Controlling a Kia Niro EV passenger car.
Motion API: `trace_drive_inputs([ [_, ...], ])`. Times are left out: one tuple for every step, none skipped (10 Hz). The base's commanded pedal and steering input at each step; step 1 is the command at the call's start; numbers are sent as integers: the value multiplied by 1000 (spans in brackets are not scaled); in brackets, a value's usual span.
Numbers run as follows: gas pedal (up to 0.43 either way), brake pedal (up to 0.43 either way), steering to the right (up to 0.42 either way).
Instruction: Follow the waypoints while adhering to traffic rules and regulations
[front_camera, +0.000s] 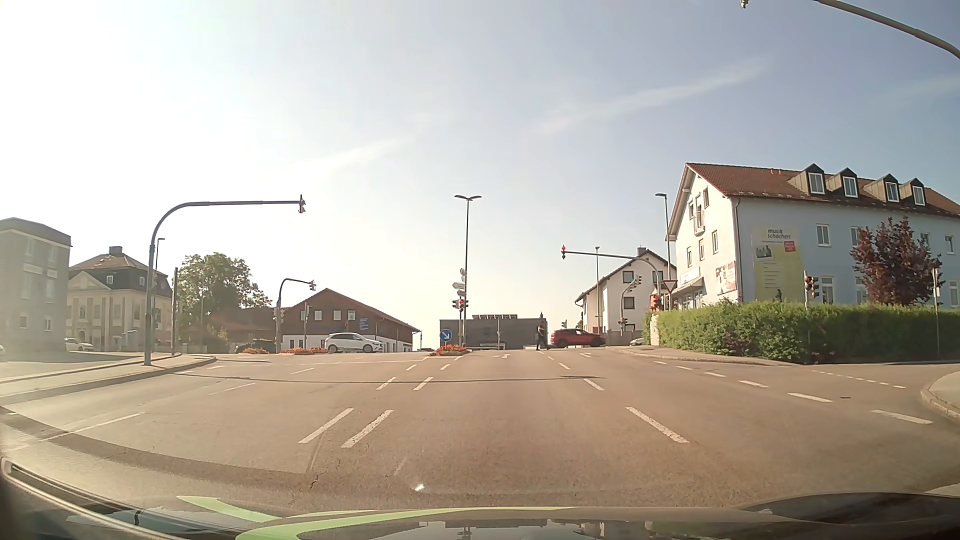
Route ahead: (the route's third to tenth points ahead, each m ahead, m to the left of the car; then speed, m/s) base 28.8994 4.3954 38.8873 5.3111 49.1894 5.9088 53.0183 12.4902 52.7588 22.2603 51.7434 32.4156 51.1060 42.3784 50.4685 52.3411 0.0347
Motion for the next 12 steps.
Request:
trace_drive_inputs([
  [0, 311, -15],
  [0, 305, -15],
  [0, 305, -15],
  [0, 305, -14],
  [0, 305, -15],
  [0, 305, -14],
  [0, 305, -15],
  [0, 305, -15],
  [0, 305, -15],
  [0, 299, -15],
  [0, 305, -14],
  [0, 311, -15],
])
